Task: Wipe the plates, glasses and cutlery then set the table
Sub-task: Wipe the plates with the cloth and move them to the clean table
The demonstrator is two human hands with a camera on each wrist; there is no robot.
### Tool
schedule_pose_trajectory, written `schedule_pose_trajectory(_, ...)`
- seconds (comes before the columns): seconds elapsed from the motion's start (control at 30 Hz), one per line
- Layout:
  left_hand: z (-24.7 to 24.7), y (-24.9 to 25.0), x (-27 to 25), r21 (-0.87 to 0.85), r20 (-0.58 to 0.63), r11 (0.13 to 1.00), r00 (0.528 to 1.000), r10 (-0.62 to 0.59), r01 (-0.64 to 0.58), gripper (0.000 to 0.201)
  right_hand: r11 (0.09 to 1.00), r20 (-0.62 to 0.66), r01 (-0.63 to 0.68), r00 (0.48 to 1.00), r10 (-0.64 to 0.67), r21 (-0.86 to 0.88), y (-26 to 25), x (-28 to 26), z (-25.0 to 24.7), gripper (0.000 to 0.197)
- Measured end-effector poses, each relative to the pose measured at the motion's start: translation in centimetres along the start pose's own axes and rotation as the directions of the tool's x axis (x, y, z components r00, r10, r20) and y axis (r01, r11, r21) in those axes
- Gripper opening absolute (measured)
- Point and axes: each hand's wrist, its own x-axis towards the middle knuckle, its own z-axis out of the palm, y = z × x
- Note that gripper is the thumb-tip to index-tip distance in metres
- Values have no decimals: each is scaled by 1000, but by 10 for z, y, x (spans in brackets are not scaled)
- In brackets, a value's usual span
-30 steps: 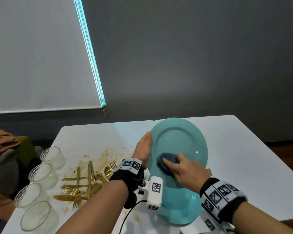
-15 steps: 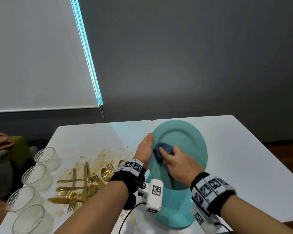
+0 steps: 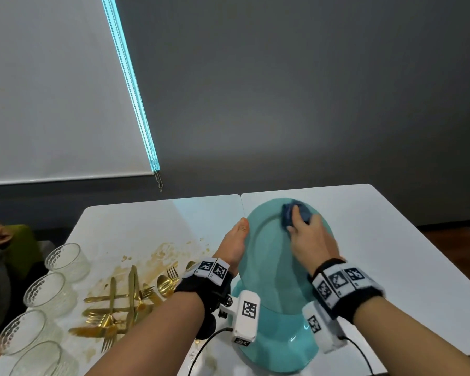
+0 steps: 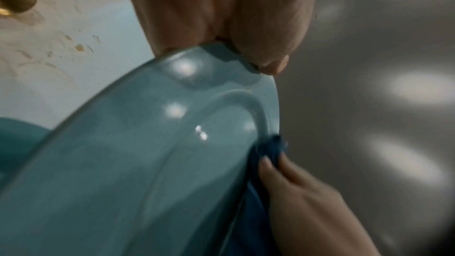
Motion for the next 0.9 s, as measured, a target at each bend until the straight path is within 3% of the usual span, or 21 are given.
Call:
schedule_pose_trajectory(0.07, 1, -4, 3, 22, 21, 1000, 1000, -2, 2, 67, 978, 73, 200, 978, -195, -66, -19, -11, 2, 51)
schedule_pose_trajectory(0.13, -1, -2, 1, 6, 2, 1000, 1000, -14, 14, 63, 929, 124, 348, 934, -334, -122, -20, -14, 4, 50)
schedule_pose_trajectory(0.23, -3, -2, -1, -10, 19, 999, 999, -35, 35, 55, 990, 19, 130, 991, -129, -53, -7, 4, -5, 47)
schedule_pose_trajectory(0.3, 0, 0, -1, 11, 24, 999, 999, -48, 48, 56, 1000, -45, 17, 999, -18, -15, -7, 7, -8, 46)
schedule_pose_trajectory(0.37, 4, 3, -1, 11, 30, 998, 998, -55, 55, 65, 996, -3, 91, 996, -91, -13, -20, -2, -6, 46)
schedule_pose_trajectory(0.43, 1, -2, 3, -2, 15, 998, 998, -63, 63, 67, 961, 120, 270, 957, -263, -53, -26, -11, 3, 48)
schedule_pose_trajectory(0.5, -2, -3, 2, 25, 21, 997, 997, -78, 77, 63, 951, 141, 295, 949, -281, -91, -19, -5, 3, 48)
schedule_pose_trajectory(0.6, 0, -3, -2, 22, 46, 997, 996, -80, 79, 54, 999, -29, 16, 999, -15, 34, -6, 11, -9, 47)
schedule_pose_trajectory(0.67, 6, -2, -3, -2, 65, 996, 994, -89, 90, 52, 996, -46, -52, 997, 56, 73, -8, 8, -10, 46)
schedule_pose_trajectory(0.77, 11, 2, -2, -64, 77, 988, 988, -137, 142, 56, 986, 32, 156, 987, -159, 66, -27, -14, -1, 49)
schedule_pose_trajectory(0.9, 5, 7, 0, -258, 118, 929, 963, -242, 265, 64, 927, 139, 376, 917, -374, 18, -31, -43, 19, 49)
